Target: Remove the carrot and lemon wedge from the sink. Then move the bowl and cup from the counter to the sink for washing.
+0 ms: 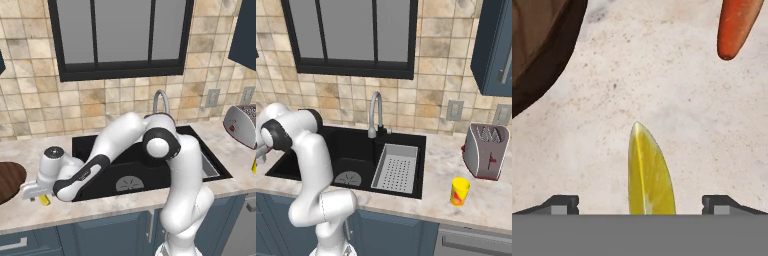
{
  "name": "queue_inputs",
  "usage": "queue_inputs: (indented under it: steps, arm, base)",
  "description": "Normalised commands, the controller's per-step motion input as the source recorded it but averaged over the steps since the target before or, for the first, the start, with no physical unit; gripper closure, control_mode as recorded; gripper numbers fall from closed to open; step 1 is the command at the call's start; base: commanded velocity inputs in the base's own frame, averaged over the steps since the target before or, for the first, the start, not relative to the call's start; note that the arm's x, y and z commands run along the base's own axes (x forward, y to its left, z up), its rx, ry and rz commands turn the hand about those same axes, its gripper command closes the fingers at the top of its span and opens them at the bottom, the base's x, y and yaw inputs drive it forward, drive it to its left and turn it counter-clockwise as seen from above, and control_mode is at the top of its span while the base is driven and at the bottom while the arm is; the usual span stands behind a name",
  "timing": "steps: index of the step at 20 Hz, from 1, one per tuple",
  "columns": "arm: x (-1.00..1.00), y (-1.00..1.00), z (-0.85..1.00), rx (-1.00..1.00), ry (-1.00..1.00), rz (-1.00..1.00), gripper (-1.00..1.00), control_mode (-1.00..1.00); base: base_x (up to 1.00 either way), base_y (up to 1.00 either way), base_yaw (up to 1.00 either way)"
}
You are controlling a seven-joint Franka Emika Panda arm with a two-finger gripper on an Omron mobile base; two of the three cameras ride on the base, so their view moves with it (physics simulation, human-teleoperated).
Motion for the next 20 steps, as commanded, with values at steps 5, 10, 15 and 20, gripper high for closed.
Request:
queue_inputs:
  steps: [5,10,15,20]
  arm:
    - [-0.02,0.00,0.30,0.04,-0.02,0.00,-1.00,-1.00]
    - [-0.01,0.00,0.32,0.03,0.00,0.00,-1.00,-1.00]
    - [0.00,0.00,0.27,0.00,0.00,0.00,-1.00,-1.00]
    - [0.00,0.00,0.23,0.00,0.00,-0.02,-1.00,-1.00]
  base:
    - [0.00,0.00,0.00]
    - [0.00,0.00,0.00]
    - [0.00,0.00,0.00]
    - [0.00,0.00,0.00]
